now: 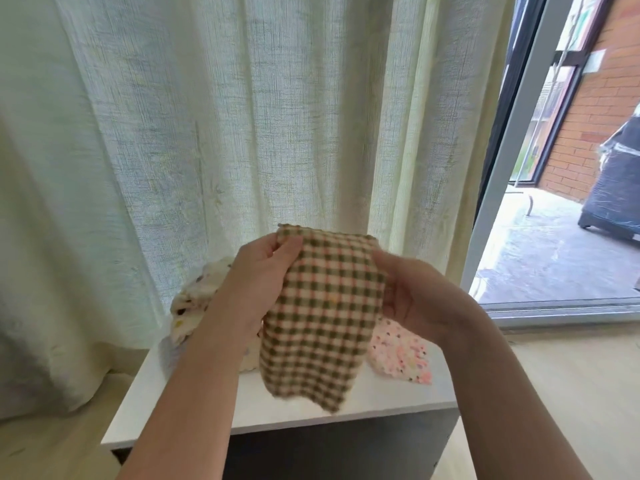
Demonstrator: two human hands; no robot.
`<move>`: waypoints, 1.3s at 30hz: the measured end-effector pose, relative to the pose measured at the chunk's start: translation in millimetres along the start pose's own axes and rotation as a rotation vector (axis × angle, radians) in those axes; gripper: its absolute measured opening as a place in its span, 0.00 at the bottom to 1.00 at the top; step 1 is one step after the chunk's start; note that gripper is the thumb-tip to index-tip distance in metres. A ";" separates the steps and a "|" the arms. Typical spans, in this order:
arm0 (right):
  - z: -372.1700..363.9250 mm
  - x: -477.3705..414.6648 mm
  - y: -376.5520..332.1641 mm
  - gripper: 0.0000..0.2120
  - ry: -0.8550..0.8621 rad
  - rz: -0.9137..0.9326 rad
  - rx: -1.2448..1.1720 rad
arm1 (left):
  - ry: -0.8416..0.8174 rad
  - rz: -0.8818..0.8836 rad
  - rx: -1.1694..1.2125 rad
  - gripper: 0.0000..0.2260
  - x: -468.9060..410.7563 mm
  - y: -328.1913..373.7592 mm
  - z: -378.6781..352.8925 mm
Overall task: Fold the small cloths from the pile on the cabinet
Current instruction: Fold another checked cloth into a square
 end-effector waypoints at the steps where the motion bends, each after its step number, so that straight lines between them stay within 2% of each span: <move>1: -2.8 0.3 4.3 0.14 -0.045 -0.025 0.025 | 0.055 0.002 0.026 0.09 -0.8 -0.8 2.4; 3: -2.0 -2.4 11.0 0.11 -0.021 -0.002 0.025 | 0.094 0.042 0.091 0.09 -4.7 -4.0 5.4; 6: 4.8 -7.8 17.1 0.10 0.137 0.043 -0.085 | -0.097 0.129 0.224 0.11 -10.0 -7.5 1.1; 9: 9.7 -10.2 22.0 0.13 0.287 0.026 -0.206 | -0.255 0.123 0.053 0.16 -14.3 -14.1 -3.7; 10: 11.1 -11.1 24.5 0.14 0.315 0.007 -0.250 | -0.268 0.107 -0.028 0.14 -14.5 -16.9 -5.6; 12: 7.7 -12.0 26.0 0.17 0.248 -0.048 -0.302 | -0.214 0.102 -0.082 0.07 -16.8 -21.1 -6.2; 14: 3.4 -11.5 26.5 0.13 0.085 -0.074 -0.212 | -0.106 0.111 -0.055 0.05 -21.2 -22.1 -3.1; 16: 5.9 -13.1 29.6 0.12 0.025 -0.050 -0.044 | 0.007 0.091 -0.052 0.03 -23.3 -20.5 1.7; 18: 12.3 -15.1 31.3 0.16 0.128 -0.009 0.079 | 0.116 0.029 -0.131 0.05 -24.0 -16.8 6.9; 21: 22.3 -15.4 27.0 0.22 0.312 0.126 0.207 | 0.211 -0.047 -0.165 0.14 -20.3 -11.9 8.9; 23: 24.0 -15.5 20.7 0.26 0.293 0.226 0.287 | 0.182 -0.068 -0.140 0.21 -19.3 -10.2 8.4; 25: 20.6 -14.1 14.7 0.24 0.198 0.292 0.330 | 0.096 -0.110 -0.196 0.24 -17.5 -8.7 5.5; 27: 20.8 -12.1 9.5 0.19 0.170 0.340 0.426 | 0.107 -0.212 -0.342 0.18 -15.1 -5.2 5.4; 29: 21.9 -11.7 4.8 0.13 0.201 0.400 0.595 | 0.223 -0.321 -0.507 0.11 -10.8 0.1 7.3; 32: 20.3 -12.9 2.7 0.11 0.228 0.491 0.806 | 0.340 -0.457 -0.683 0.11 -5.4 6.1 5.8; 33: 17.9 -12.6 2.5 0.12 0.212 0.516 0.831 | 0.324 -0.470 -0.746 0.10 -5.6 5.8 4.4; 36: 6.2 -10.5 3.1 0.11 0.115 0.553 0.761 | 0.124 -0.387 -0.917 0.18 -3.9 -3.7 -9.3; 38: 3.0 -9.5 2.1 0.09 0.100 0.566 0.694 | 0.101 -0.414 -0.937 0.07 1.5 -2.5 -18.3; 39: 4.1 -9.8 3.0 0.09 0.088 0.548 0.645 | 0.119 -0.435 -0.919 0.08 2.1 -1.5 -20.1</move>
Point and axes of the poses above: each hand's wrist, its own x-axis away from the middle knuckle, its own z-axis out of the back of the hand, y = z × x, the point moved 5 cm from there along -x, towards the middle knuckle, and after that the axes turned 14 degrees about z, right-handed, at the moved point
